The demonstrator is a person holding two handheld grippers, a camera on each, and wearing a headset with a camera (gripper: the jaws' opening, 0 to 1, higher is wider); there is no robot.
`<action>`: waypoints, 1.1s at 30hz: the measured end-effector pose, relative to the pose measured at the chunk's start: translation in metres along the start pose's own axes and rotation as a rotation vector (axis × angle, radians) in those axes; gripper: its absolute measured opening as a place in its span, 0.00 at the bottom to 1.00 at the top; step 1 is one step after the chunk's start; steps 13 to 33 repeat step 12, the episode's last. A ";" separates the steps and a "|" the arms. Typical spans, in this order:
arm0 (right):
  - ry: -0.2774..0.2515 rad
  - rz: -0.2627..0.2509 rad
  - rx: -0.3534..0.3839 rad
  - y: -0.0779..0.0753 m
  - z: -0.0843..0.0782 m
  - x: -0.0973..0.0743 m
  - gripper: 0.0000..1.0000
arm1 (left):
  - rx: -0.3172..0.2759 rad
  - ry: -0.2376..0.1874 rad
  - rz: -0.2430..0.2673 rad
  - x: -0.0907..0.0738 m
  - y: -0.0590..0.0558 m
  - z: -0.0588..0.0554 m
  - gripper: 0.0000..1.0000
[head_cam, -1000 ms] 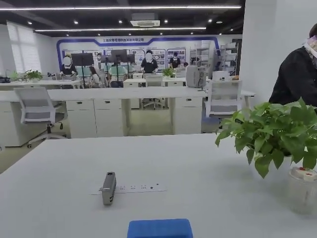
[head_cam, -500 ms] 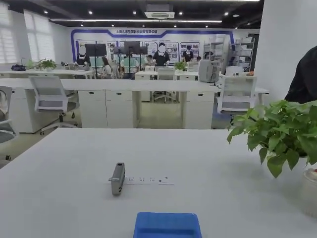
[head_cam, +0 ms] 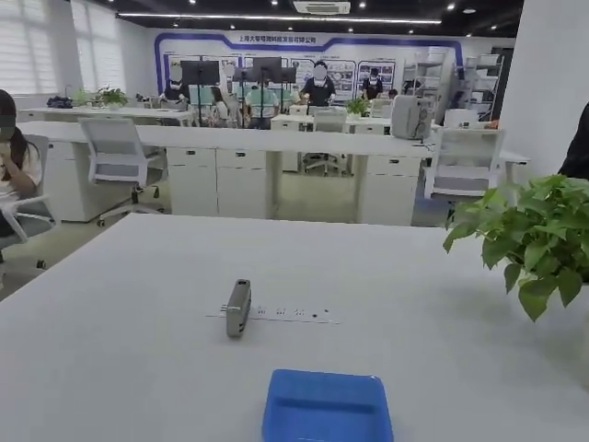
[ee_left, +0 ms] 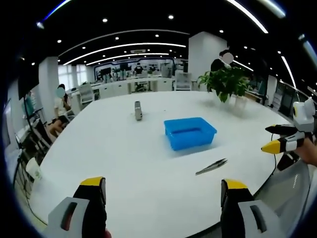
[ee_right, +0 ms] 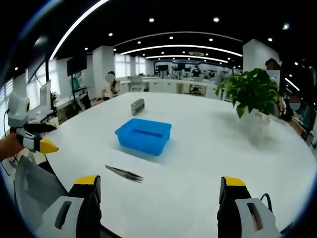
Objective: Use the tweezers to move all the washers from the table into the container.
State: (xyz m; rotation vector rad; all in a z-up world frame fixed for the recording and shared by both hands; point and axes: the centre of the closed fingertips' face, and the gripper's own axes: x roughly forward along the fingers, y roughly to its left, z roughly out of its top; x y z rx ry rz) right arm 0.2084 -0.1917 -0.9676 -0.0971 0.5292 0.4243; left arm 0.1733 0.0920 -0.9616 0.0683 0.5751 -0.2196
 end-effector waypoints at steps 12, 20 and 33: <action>0.002 0.007 0.033 -0.001 -0.001 0.001 0.99 | 0.003 -0.007 0.011 0.001 -0.001 -0.002 0.99; 0.002 0.007 0.033 -0.001 -0.001 0.001 0.99 | 0.003 -0.007 0.011 0.001 -0.001 -0.002 0.99; 0.002 0.007 0.033 -0.001 -0.001 0.001 0.99 | 0.003 -0.007 0.011 0.001 -0.001 -0.002 0.99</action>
